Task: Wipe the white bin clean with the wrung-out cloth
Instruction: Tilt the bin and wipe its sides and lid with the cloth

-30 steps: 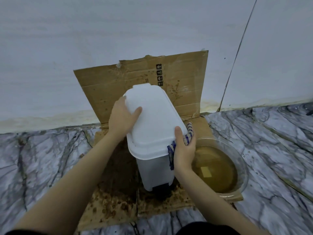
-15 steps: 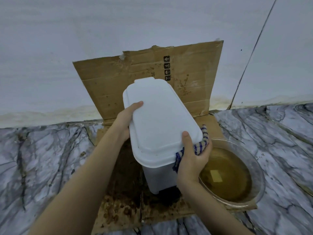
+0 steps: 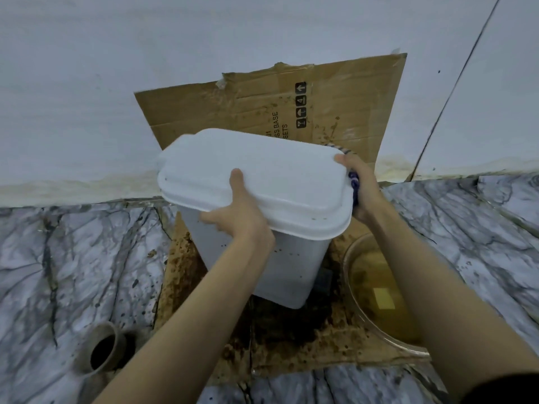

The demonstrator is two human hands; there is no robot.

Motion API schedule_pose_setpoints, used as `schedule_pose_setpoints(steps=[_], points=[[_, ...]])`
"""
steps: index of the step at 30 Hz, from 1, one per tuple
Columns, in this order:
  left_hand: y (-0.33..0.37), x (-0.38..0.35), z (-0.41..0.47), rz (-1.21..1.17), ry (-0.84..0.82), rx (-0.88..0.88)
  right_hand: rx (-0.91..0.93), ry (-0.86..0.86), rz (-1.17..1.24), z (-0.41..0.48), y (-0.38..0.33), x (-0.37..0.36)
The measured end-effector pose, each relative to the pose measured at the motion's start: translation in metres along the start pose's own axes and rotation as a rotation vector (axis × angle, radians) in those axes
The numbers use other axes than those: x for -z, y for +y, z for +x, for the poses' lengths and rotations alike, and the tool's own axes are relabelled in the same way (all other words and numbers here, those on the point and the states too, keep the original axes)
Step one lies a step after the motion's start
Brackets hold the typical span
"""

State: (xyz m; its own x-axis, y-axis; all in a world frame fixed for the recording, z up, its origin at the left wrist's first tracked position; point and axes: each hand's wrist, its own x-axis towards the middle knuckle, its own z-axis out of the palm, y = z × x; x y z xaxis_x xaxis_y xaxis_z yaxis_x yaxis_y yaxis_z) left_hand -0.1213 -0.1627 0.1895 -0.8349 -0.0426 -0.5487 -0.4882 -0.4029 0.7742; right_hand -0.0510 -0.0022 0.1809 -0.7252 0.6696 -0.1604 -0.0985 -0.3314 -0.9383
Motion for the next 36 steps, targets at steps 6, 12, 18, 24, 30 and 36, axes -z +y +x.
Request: schedule_pose_setpoints(steps=[6,12,18,24,30,36], points=[[-0.014,0.002,-0.01,0.039,-0.037,-0.012,-0.048,-0.118,-0.045,0.024,-0.011,0.004],[0.001,0.023,0.016,0.346,0.047,-0.281,-0.022,0.032,-0.089,0.013,0.01,0.014],[0.049,0.055,0.064,0.657,0.05,-0.671,0.104,0.27,-0.077,-0.041,0.029,-0.002],[0.056,0.055,0.076,0.51,-0.194,-0.423,0.277,0.407,-0.084,-0.078,0.059,-0.03],[0.048,0.049,0.061,0.378,-0.106,-0.386,0.281,0.382,-0.206,-0.047,0.039,-0.016],[0.031,0.052,0.036,0.391,-0.033,-0.425,0.407,0.44,-0.557,-0.03,0.036,-0.005]])
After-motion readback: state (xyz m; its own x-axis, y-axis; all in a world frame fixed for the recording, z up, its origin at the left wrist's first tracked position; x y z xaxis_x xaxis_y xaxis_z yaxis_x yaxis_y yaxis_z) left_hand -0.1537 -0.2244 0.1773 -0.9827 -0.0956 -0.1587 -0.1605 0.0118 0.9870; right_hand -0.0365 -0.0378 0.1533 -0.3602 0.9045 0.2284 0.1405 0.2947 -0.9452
